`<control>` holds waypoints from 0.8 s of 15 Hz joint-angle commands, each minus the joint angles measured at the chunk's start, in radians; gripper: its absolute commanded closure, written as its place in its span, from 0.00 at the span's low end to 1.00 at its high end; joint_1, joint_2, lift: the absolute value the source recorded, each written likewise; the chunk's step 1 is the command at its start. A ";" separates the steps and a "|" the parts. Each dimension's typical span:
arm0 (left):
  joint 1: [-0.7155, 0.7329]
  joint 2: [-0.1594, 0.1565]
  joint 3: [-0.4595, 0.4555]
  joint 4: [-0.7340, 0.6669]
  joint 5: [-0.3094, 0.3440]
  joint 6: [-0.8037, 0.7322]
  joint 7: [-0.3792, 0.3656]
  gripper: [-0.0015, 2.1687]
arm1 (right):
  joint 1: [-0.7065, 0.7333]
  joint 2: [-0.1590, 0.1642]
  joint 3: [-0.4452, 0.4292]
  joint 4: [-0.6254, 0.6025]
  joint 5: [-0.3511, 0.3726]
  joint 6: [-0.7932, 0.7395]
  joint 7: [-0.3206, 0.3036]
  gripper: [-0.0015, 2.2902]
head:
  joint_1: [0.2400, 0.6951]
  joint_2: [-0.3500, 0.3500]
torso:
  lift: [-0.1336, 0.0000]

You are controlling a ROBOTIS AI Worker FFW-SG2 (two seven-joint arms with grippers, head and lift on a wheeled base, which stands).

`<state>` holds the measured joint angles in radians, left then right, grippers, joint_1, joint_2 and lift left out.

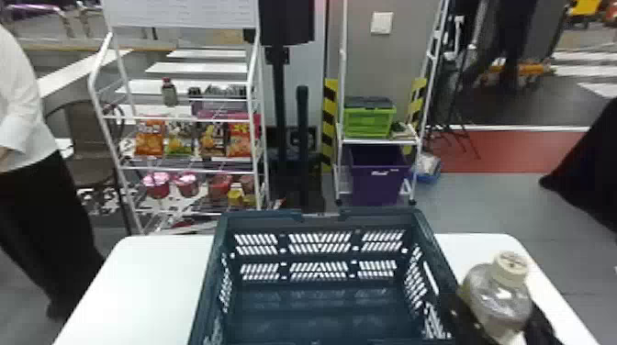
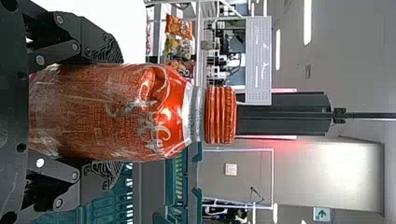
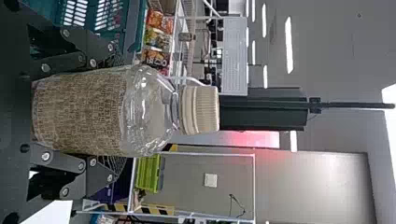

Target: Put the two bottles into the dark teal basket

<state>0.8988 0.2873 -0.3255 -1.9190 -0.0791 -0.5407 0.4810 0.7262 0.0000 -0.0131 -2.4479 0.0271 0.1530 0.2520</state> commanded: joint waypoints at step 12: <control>-0.014 0.039 -0.015 0.011 0.018 -0.003 0.021 0.99 | -0.613 0.001 0.223 0.244 0.051 0.831 -0.120 0.73 | 0.57 0.50 | 1.00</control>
<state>0.8867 0.3196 -0.3421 -1.9048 -0.0673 -0.5489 0.5015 0.1575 0.0000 0.1856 -2.2682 0.0902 0.9775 0.1478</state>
